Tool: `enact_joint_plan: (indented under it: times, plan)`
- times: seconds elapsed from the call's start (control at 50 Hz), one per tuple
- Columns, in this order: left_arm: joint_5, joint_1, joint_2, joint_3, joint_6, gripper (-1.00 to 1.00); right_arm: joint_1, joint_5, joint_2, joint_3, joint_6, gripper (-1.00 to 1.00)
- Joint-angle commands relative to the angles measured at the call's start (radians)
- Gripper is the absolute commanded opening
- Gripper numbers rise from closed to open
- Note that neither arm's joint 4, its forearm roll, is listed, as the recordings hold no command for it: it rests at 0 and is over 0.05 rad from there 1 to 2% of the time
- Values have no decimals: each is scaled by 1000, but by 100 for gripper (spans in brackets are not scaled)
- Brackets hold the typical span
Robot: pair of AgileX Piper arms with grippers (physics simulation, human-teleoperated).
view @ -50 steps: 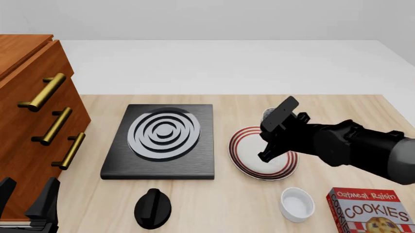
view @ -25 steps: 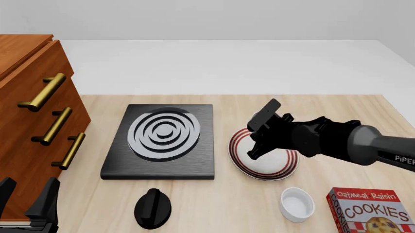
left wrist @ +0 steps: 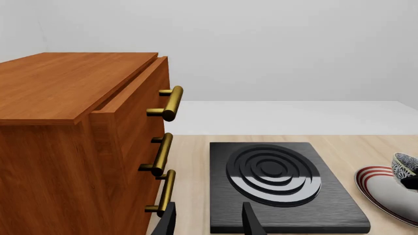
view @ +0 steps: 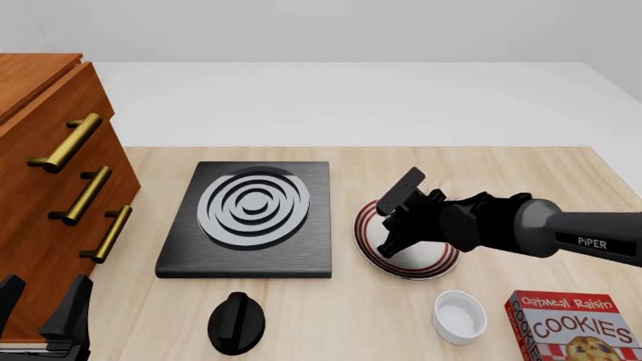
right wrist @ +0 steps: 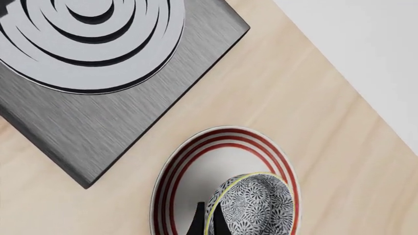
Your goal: Pick the akita bowl on the ramekin and place it on the plate.
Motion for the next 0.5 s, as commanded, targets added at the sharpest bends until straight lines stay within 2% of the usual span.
enact_joint_plan:
  times: [0.02, 0.12, 0.14, 0.5]
  plan:
    - [0, 0, 0, 0, 0, 100, 10, -24, 16, 15, 9, -100]
    - [0, 0, 0, 0, 0, 100, 8, -26, 16, 15, 7, -100]
    - [0, 0, 0, 0, 0, 100, 9, -26, 17, 16, 6, 100]
    - [0, 0, 0, 0, 0, 100, -2, -11, 0, 9, -9, 100]
